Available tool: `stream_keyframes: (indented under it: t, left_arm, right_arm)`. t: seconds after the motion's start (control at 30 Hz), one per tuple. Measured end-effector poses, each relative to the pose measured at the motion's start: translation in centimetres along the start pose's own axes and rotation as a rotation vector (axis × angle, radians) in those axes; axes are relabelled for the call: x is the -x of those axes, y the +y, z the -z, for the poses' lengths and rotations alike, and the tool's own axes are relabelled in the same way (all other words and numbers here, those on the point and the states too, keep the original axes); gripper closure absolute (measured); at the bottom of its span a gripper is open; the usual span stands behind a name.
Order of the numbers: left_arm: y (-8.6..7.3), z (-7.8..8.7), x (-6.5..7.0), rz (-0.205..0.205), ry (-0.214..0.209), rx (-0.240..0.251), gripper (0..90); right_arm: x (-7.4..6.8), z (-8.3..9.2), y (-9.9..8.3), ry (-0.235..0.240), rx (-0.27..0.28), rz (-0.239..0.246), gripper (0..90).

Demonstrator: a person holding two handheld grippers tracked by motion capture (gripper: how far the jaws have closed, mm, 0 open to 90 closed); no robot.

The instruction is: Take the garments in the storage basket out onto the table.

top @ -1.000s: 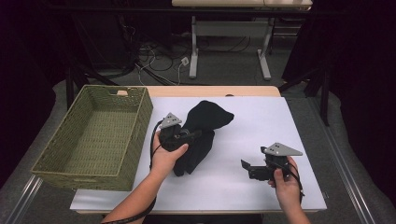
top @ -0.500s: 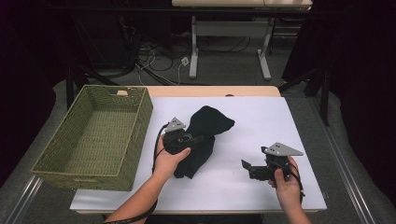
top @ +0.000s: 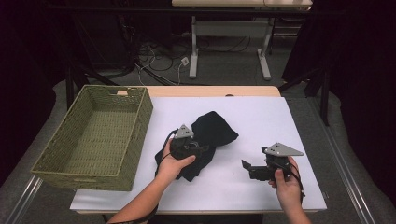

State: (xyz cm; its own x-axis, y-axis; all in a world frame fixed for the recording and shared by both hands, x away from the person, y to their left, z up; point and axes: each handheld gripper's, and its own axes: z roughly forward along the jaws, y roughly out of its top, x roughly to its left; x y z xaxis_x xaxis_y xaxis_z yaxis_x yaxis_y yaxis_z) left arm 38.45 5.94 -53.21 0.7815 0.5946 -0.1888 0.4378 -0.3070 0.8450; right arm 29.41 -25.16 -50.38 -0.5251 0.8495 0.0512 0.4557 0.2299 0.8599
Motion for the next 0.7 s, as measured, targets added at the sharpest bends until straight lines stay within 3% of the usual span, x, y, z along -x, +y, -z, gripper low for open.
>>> stream_keyframes:
  t: [0.4,0.63,0.7]
  left_arm:
    - [0.7,0.9,1.0,0.042,-0.089,-0.018,18.3]
    - [1.0,2.7,1.3,0.057,-0.097,0.021,15.2]
    - [1.1,3.2,1.2,0.051,-0.083,0.032,14.2]
  right_arm:
    - [-0.1,-0.1,0.0,0.001,0.003,0.003,7.6]
    - [-0.2,-0.1,0.0,0.004,0.002,0.001,7.6]
    - [-0.1,-0.2,0.0,0.005,0.005,0.006,7.6]
